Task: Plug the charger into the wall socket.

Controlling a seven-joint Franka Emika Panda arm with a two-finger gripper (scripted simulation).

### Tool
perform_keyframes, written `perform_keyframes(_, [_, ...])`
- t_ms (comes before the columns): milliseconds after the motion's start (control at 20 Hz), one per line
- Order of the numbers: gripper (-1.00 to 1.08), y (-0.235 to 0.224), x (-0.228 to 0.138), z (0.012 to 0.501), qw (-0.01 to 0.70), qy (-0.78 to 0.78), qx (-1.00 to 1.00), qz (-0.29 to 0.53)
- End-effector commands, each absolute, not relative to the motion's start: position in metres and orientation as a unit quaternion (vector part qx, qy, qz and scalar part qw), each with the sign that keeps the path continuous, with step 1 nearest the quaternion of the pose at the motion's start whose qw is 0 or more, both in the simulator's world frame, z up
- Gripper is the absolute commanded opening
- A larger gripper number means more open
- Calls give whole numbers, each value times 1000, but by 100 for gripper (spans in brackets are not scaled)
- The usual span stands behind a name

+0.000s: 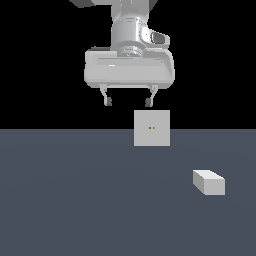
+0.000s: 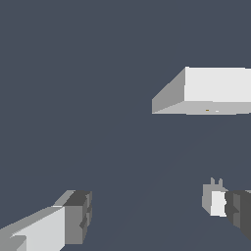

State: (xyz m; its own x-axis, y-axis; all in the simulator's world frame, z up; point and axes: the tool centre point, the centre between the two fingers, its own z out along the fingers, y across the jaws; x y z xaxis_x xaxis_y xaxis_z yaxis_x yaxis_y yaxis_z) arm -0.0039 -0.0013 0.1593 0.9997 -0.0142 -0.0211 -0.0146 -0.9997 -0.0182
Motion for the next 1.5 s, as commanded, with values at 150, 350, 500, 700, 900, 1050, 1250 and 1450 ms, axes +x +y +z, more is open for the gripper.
perform_keyframes(150, [100, -2, -5, 159, 9, 7, -1000, 9])
perform_keyframes(350, [100, -7, -8, 155, 8, 8, -1000, 5])
perform_keyframes(500, [100, -14, -13, 151, 8, 9, -1000, -1])
perform_keyframes(700, [100, -25, -22, 143, 6, 12, -1000, -12])
perform_keyframes(900, [100, -41, -34, 132, 4, 14, -1000, -27])
perform_keyframes(1050, [100, -56, -44, 122, 3, 17, -999, -41])
perform_keyframes(1250, [100, -75, -57, 107, 0, 21, -998, -59])
perform_keyframes(1450, [100, -94, -69, 93, -2, 24, -997, -76])
